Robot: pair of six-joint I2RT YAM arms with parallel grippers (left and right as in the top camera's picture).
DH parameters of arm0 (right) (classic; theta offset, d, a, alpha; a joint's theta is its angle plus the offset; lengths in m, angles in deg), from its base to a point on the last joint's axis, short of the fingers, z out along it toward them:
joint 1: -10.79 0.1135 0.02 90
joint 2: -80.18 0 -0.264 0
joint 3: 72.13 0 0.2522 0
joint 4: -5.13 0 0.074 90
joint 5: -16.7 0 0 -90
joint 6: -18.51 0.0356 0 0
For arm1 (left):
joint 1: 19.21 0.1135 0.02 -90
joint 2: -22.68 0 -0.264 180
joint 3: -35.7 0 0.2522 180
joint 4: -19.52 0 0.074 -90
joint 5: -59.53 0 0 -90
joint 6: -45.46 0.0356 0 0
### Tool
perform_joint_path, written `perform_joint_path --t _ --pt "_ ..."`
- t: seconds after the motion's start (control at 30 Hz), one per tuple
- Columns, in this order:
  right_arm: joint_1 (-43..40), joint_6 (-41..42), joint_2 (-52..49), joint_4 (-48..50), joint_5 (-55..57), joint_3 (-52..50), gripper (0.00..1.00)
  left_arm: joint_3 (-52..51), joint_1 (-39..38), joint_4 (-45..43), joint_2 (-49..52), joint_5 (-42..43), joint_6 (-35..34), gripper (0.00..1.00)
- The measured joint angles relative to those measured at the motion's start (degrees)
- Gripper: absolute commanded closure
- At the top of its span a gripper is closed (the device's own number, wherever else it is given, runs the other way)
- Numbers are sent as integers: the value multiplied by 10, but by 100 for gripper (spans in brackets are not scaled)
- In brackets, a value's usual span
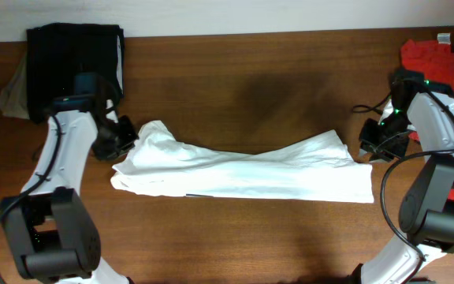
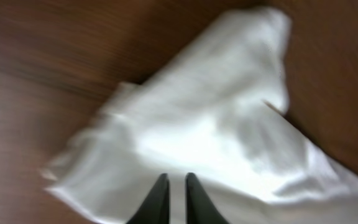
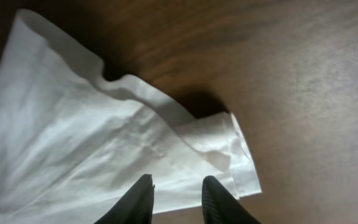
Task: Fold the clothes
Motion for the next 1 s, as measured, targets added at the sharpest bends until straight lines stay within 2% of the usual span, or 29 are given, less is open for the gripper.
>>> perform_joint_path --t 0.17,0.4,0.63,0.87,1.0 --pt "49 0 0 7 -8 0 70 -12 -69 -3 0 24 6 98" --pt "130 11 0 26 -14 -17 71 -66 -104 -18 25 30 3 99" --pt "170 30 0 104 -15 -92 69 -71 -105 -26 88 32 3 99" --pt "171 43 0 129 -14 -143 69 -64 -97 -2 101 37 3 99" --pt "171 47 0 147 -14 -148 69 -64 -58 12 104 42 3 99"
